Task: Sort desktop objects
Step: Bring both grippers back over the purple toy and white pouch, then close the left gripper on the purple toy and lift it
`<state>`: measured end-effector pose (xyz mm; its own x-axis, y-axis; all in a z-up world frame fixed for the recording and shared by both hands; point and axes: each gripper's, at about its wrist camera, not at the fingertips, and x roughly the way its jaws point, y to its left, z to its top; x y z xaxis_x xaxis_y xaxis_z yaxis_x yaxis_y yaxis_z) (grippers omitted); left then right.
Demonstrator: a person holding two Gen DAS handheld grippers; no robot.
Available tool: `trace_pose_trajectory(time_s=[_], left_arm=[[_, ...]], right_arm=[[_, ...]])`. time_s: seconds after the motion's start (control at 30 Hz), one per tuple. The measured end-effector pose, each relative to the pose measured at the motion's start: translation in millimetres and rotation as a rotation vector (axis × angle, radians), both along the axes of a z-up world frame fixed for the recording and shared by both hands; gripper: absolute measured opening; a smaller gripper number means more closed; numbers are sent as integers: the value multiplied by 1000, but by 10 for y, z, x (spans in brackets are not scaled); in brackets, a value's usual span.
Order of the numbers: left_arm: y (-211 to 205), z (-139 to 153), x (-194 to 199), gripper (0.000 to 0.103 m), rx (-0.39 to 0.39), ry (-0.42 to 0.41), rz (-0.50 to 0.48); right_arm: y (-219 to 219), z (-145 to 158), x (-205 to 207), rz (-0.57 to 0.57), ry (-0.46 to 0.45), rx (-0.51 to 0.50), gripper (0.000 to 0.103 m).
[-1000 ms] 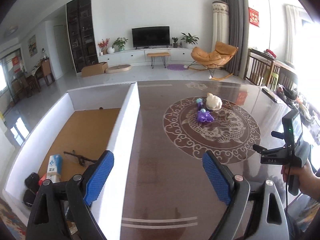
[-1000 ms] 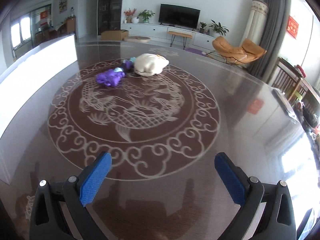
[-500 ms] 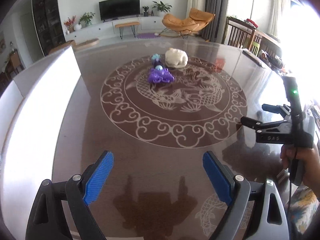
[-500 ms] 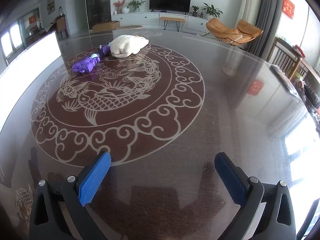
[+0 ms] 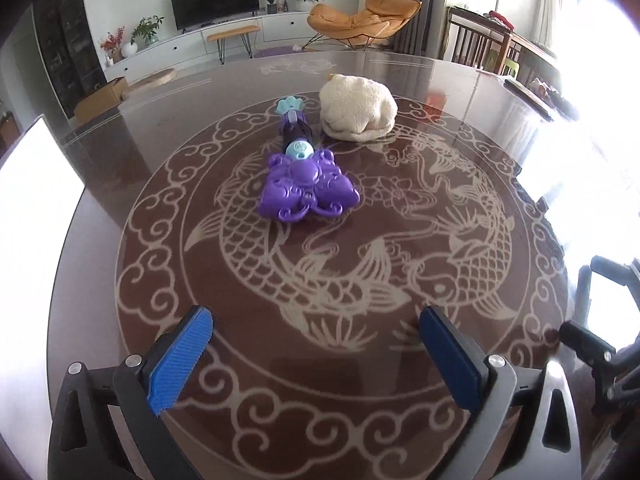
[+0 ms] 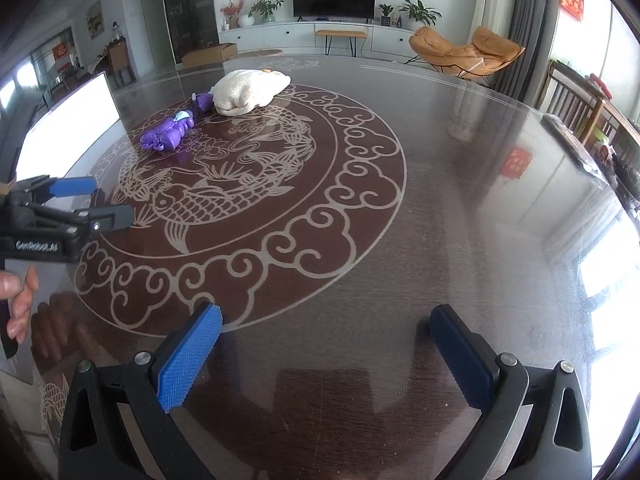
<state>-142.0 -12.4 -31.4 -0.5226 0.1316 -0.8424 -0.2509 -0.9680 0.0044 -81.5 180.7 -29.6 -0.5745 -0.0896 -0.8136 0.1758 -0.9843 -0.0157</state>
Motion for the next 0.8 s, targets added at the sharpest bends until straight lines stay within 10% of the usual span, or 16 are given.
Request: trace_pose_trajectory(time_s=[0.73, 0.8], left_arm=[[8, 23, -1182, 103, -22, -87, 121], [-40, 60, -1168, 82, -12, -50, 143]], right_arm=[[-9, -2, 2, 0, -1, -2, 103], [-8, -2, 1, 0, -1, -2, 103]])
